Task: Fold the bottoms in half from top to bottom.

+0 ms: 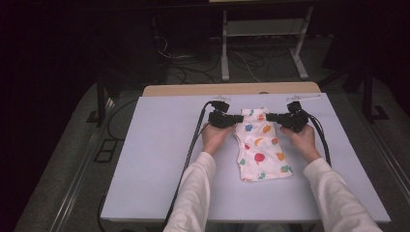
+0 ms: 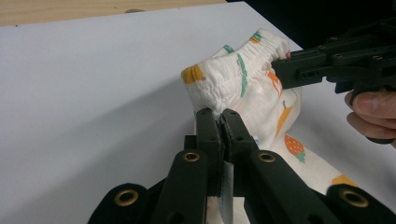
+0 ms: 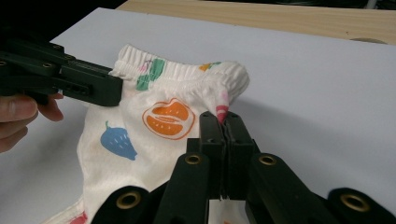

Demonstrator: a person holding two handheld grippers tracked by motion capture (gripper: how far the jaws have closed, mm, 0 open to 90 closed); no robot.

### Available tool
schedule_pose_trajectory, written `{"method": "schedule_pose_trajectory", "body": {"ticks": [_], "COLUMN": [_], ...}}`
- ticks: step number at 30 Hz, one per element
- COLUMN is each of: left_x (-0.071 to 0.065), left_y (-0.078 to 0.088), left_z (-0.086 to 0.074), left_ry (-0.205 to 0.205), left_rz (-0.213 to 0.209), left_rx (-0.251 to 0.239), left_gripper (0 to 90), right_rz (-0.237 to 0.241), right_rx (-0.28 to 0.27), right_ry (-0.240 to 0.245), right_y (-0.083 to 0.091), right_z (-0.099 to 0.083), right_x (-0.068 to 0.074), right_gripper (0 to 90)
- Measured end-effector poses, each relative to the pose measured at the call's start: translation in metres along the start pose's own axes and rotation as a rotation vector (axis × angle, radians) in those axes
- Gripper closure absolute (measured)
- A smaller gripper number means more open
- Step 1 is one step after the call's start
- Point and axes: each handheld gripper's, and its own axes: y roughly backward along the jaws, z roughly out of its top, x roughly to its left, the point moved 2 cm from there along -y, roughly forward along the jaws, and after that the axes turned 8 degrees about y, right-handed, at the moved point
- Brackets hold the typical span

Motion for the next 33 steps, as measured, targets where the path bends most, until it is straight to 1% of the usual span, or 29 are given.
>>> {"method": "schedule_pose_trajectory", "body": {"ticks": [5,7,11,12,13,16,22,33], "left_x": [-0.002,-0.004,-0.007,-0.008,-0.009,-0.012,-0.016,-0.026], "left_y": [0.003,0.004,0.008,0.009,0.009,0.012,0.016,0.022], "left_z": [-0.002,-0.003,-0.004,-0.005,-0.006,-0.007,-0.012,-0.018], "left_ry": [-0.008,-0.004,-0.012,-0.009,-0.014,-0.024,-0.027,-0.048], "left_rz": [-0.012,-0.024,-0.038,-0.039,-0.041,-0.040,-0.054,-0.070], "left_rx": [-0.005,-0.011,-0.017,-0.019,-0.017,-0.015,-0.023,-0.026], "left_gripper": [87.2,87.2,87.2,87.2,87.2,87.2,87.2,87.2], "right_rz": [0.010,0.017,0.029,0.032,0.037,0.043,0.055,0.068], "right_rx": [-0.004,-0.007,-0.004,-0.010,-0.012,-0.016,-0.016,-0.020], "right_ry": [-0.004,-0.005,-0.020,-0.023,-0.027,-0.025,-0.021,-0.015], "right_y": [0.004,0.006,0.010,0.011,0.013,0.016,0.024,0.037], "right_z": [-0.002,-0.002,-0.002,-0.003,-0.003,-0.004,-0.007,-0.015], "right_x": [0.002,0.003,0.004,0.004,0.005,0.007,0.011,0.018], "right_gripper": [87.2,87.2,87.2,87.2,87.2,87.2,87.2,87.2]}}
